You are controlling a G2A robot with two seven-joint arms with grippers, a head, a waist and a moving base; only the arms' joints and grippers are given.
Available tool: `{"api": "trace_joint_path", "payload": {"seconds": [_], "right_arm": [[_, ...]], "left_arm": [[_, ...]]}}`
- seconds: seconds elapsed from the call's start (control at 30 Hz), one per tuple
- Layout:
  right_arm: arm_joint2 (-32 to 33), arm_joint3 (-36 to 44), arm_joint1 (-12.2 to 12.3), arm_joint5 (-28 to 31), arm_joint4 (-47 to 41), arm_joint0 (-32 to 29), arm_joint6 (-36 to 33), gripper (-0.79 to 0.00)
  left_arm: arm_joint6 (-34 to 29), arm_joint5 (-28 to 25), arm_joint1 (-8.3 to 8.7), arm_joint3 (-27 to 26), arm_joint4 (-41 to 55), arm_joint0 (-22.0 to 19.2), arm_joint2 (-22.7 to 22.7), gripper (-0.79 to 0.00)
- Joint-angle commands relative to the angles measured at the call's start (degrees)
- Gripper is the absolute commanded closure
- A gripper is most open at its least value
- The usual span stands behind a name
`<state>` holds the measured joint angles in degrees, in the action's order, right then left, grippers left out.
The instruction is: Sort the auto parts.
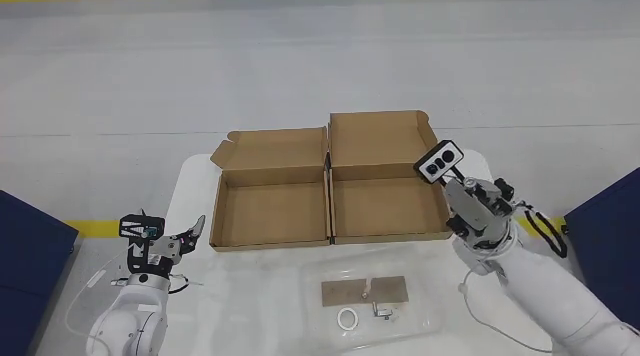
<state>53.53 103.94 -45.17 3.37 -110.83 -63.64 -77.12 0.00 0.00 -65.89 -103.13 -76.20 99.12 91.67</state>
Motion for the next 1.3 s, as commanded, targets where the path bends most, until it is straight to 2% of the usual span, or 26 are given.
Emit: {"api": "trace_joint_path", "payload": {"seconds": [0.0, 0.23, 0.4, 0.7, 1.27], "right_arm": [[0.2, 0.2, -0.5, -0.4, -1.9, -0.7, -0.4, 0.000], [1.1, 0.6, -2.2, -3.0, -5.2, -2.2, -1.7, 0.000], [1.7, 0.8, -3.3, -4.2, -6.9, -3.5, -0.1, 0.000], [2.2, 1.0, -3.5, -4.0, -6.3, -3.8, 1.6, 0.000], [7.2, 3.8, -6.4, -8.3, -7.7, -6.9, 3.9, 0.000]], "left_arm": [[0.0, 0.0, 0.00, 0.0, 0.0, 0.0, 0.0, -0.785], [0.0, 0.0, 0.00, 0.0, 0.0, 0.0, 0.0, -0.785], [0.0, 0.0, 0.00, 0.0, 0.0, 0.0, 0.0, -0.785], [0.0, 0.0, 0.00, 0.0, 0.0, 0.0, 0.0, -0.785], [0.0, 0.0, 0.00, 0.0, 0.0, 0.0, 0.0, -0.785]]}}
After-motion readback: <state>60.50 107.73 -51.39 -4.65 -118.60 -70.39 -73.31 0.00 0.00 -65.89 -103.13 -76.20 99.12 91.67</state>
